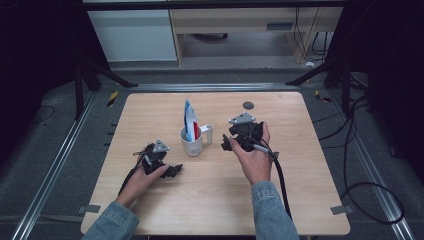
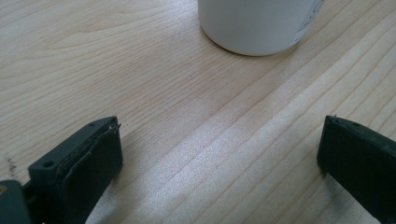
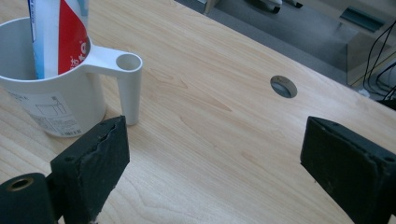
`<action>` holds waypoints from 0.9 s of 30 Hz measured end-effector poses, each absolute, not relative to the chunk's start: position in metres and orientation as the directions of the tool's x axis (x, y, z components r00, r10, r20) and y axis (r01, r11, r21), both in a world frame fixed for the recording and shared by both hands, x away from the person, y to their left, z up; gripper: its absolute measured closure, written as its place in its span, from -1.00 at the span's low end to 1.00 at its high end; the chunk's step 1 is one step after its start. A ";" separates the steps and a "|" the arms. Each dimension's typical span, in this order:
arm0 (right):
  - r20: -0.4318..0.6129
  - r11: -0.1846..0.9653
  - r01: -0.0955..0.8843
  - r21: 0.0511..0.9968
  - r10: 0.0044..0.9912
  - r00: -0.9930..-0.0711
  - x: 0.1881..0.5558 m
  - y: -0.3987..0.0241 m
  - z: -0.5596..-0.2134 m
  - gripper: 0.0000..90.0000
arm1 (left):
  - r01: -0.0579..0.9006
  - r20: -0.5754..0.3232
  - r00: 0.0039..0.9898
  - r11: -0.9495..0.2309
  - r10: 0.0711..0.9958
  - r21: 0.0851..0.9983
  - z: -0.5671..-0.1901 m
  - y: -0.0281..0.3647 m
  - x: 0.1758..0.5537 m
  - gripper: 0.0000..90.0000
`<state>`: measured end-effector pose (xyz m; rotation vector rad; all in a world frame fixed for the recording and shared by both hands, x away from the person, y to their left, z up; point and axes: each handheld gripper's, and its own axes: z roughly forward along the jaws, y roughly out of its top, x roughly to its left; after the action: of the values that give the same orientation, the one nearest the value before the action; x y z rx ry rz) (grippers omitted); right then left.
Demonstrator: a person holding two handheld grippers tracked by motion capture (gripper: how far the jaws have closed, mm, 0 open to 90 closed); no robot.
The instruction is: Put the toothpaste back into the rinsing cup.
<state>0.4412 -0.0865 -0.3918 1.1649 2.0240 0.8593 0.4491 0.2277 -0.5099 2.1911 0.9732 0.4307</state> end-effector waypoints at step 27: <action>-0.079 0.217 0.618 0.756 0.967 -0.244 0.411 -0.183 -0.455 -0.79 | 0.518 0.021 0.664 -0.480 0.748 0.708 -0.510 0.228 0.449 -1.00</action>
<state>0.4114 -0.1832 -0.4553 1.4585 1.9436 0.8210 0.4491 0.2276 -0.5098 2.1912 0.9733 0.4308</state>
